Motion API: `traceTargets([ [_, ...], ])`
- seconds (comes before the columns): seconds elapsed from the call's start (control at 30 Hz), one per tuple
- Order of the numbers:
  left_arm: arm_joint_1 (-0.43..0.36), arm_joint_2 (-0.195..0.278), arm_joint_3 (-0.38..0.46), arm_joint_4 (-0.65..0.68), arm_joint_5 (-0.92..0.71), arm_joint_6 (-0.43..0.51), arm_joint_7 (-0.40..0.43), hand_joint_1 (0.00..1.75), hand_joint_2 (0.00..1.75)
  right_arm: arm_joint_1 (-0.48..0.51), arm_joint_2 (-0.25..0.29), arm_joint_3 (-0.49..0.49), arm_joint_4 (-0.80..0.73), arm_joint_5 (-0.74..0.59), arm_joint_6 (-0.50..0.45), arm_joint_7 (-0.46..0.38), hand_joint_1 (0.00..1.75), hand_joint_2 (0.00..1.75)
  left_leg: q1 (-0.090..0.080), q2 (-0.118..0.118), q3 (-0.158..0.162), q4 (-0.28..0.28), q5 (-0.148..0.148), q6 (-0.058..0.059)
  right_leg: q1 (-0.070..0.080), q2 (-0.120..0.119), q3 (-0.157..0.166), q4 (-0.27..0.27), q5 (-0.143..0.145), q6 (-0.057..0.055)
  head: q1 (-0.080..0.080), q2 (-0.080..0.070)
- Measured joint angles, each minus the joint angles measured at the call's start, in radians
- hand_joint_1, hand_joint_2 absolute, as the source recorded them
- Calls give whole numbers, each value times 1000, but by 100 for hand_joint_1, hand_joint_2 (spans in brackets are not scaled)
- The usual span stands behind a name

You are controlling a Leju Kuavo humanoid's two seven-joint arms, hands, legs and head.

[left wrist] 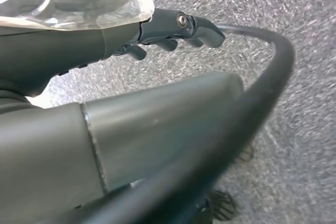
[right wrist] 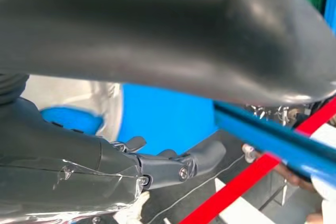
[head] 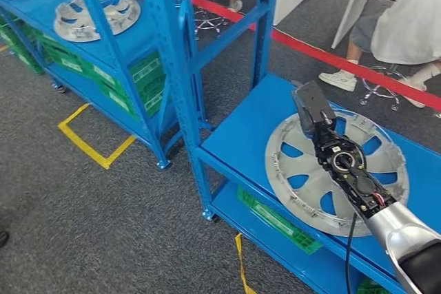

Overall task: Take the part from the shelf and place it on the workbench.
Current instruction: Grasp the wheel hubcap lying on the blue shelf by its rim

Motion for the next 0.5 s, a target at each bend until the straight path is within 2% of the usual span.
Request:
traceTargets([
  [0.07, 2, -1, 0, 0, 1, 0, -1, 0, 0, 2, 0, -5, -4, 0, 2, -2, 0, 0, 4, 3, -3, 8, -5, -10, 4, 9, -3, 3, 1, -17, -11, 0],
  [0.13, 1, -2, 0, 0, 1, 0, -1, 0, 0, -2, 0, -11, -11, 0, 4, -3, 0, 0, 7, 1, -33, 71, -42, -16, 6, 15, 0, 2, 3, -28, -18, 0],
  [0.23, 0, -3, 0, 0, 1, -2, -1, 0, 0, 0, 0, -14, -14, 0, 6, -4, 0, 0, 4, -4, -144, 271, -124, -10, 16, 20, 1, 1, 2, -37, -26, 0],
  [0.27, 1, -4, 0, 0, 1, -3, -1, 0, 0, 4, 0, -14, -14, 0, 7, -4, 0, 0, 2, -4, -174, 316, -132, -6, 20, 22, 2, 1, 1, -40, -27, 0],
  [0.3, 2, -4, 0, 0, 2, -3, -1, 0, 0, 6, 0, -14, -14, 0, 8, -3, 0, 0, 0, -5, -186, 322, -118, 1, 24, 25, 2, 1, 0, -42, -27, 0],
  [0.33, 4, -4, 0, 0, 2, -3, -1, 0, 0, 7, 0, -14, -15, 0, 8, -3, 0, 0, -5, -7, -177, 288, -88, 9, 27, 28, 3, 1, 0, -43, -27, 0],
  [0.4, 4, -3, 0, 0, 3, -3, -1, 0, 0, 7, 0, -14, -16, 0, 9, -3, 0, 0, -17, -14, -114, 140, -9, 28, 28, 34, 5, 1, -2, -44, -27, 0],
  [0.43, 4, -1, 0, 0, 3, -3, -1, 0, 0, 7, 0, -14, -18, 0, 10, -3, 0, 0, -22, -15, -85, 76, 16, 34, 29, 36, 5, 1, -3, -43, -27, 0],
  [0.47, 3, 0, 0, 0, 3, -3, -1, 0, 0, 7, 0, -14, -19, 0, 11, -3, 0, 0, -26, -17, -66, 35, 28, 38, 29, 38, 5, 1, -5, -41, -27, 0],
  [0.5, 2, 0, 0, 0, 4, -3, -1, 0, 0, 8, 0, -14, -20, 0, 13, -3, 0, 0, -28, -16, -58, 18, 28, 36, 30, 38, 4, 2, -9, -44, -26, 0],
])
